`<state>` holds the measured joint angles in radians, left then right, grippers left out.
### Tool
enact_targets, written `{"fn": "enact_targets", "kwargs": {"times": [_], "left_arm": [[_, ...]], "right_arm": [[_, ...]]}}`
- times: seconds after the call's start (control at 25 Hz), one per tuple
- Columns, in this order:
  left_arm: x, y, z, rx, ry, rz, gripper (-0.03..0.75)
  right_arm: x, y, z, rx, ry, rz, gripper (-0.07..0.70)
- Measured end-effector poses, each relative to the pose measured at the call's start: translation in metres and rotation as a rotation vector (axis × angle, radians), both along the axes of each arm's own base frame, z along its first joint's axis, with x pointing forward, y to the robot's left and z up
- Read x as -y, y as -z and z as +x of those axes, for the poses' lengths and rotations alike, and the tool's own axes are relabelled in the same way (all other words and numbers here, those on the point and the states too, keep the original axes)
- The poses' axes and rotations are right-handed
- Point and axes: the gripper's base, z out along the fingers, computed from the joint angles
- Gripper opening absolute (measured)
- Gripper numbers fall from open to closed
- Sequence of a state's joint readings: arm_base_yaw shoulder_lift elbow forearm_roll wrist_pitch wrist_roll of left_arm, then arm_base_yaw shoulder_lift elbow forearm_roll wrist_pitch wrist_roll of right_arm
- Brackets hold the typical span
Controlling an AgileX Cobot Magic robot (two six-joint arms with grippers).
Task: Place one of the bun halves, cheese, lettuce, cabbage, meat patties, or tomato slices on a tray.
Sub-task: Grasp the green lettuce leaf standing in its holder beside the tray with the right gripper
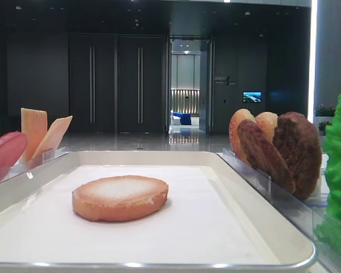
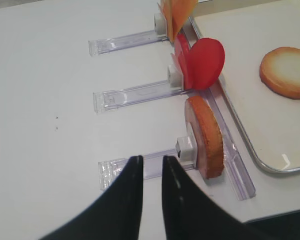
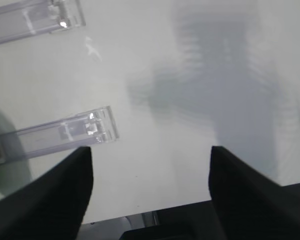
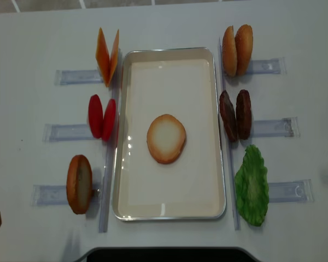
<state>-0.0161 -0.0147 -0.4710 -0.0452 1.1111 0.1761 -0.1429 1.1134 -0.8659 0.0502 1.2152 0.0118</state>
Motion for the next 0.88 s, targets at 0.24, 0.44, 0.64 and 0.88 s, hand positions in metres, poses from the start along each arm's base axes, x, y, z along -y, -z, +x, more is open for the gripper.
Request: {"fn": "enact_targets", "kwargs": {"times": [0.24,0.44,0.64,0.88], "left_arm": [[0.000,0.000,0.000,0.000,0.000,0.000,0.105],[0.000,0.000,0.000,0.000,0.000,0.000,0.102],[0.000,0.000,0.000,0.000,0.000,0.000,0.065],[0.000,0.000,0.000,0.000,0.000,0.000,0.021]], "right_arm": [[-0.049,0.001,0.000,-0.018,-0.075,0.051,0.467],[-0.112,-0.005,-0.001,-0.035,-0.167,0.055,0.466],[-0.170,-0.014,-0.002,-0.025,-0.243,0.054,0.466],[-0.199,0.006,-0.002,-0.080,-0.284,-0.006,0.466]]}}
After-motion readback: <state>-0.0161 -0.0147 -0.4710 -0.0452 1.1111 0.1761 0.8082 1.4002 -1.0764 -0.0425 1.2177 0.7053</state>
